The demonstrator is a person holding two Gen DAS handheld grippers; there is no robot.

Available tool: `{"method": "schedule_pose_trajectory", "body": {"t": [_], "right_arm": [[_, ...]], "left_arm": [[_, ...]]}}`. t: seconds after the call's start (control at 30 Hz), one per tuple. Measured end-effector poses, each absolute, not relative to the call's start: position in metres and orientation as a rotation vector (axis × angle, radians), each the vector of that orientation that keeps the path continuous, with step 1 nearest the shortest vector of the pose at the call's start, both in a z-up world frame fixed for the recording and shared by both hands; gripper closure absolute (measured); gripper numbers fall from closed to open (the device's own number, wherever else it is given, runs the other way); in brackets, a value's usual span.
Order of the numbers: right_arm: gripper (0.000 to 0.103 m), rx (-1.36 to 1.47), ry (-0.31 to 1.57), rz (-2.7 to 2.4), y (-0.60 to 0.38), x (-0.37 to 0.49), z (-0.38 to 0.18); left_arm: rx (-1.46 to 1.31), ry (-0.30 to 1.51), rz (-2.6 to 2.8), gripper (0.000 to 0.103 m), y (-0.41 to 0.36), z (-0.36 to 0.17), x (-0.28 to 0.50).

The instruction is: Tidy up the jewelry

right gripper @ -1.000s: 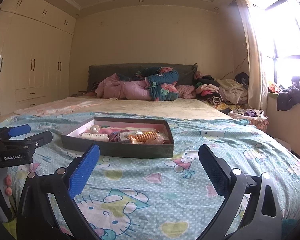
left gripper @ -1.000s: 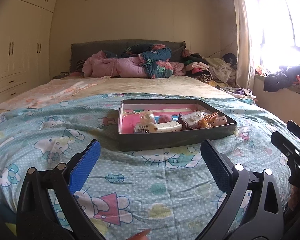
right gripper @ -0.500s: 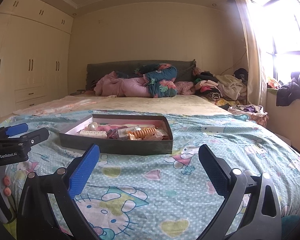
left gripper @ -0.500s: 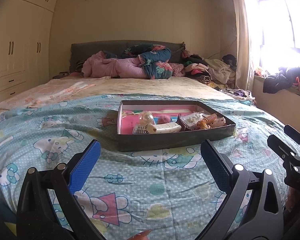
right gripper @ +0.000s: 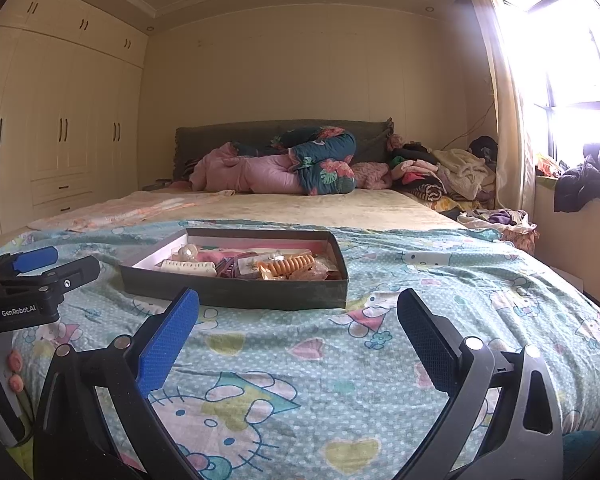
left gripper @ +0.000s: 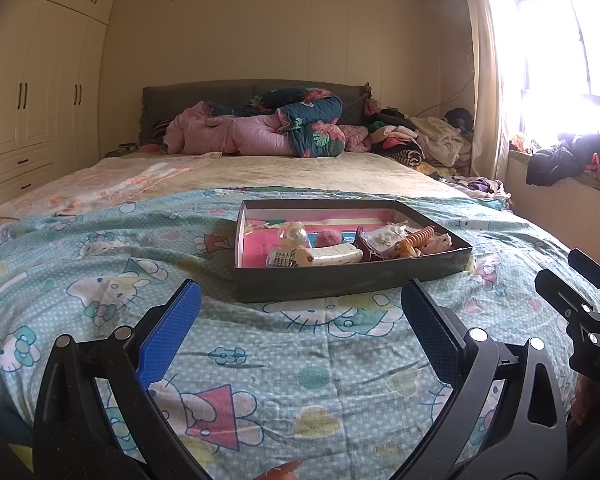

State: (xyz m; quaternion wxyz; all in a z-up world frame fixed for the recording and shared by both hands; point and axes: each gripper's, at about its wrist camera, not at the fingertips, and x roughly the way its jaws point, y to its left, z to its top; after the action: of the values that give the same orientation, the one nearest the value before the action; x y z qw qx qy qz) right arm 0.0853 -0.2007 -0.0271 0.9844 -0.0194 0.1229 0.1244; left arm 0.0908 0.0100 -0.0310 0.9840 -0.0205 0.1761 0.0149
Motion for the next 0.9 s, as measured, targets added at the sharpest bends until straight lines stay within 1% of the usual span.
{"method": "schedule_pose_trajectory", "body": {"t": [0.9], "right_arm": [[0.006, -0.043, 0.253, 0.253, -0.1997, 0.0854, -0.0277]], "left_arm": [[-0.041, 0.352, 0.031, 0.011, 0.0114, -0.0304, 0.0904]]}}
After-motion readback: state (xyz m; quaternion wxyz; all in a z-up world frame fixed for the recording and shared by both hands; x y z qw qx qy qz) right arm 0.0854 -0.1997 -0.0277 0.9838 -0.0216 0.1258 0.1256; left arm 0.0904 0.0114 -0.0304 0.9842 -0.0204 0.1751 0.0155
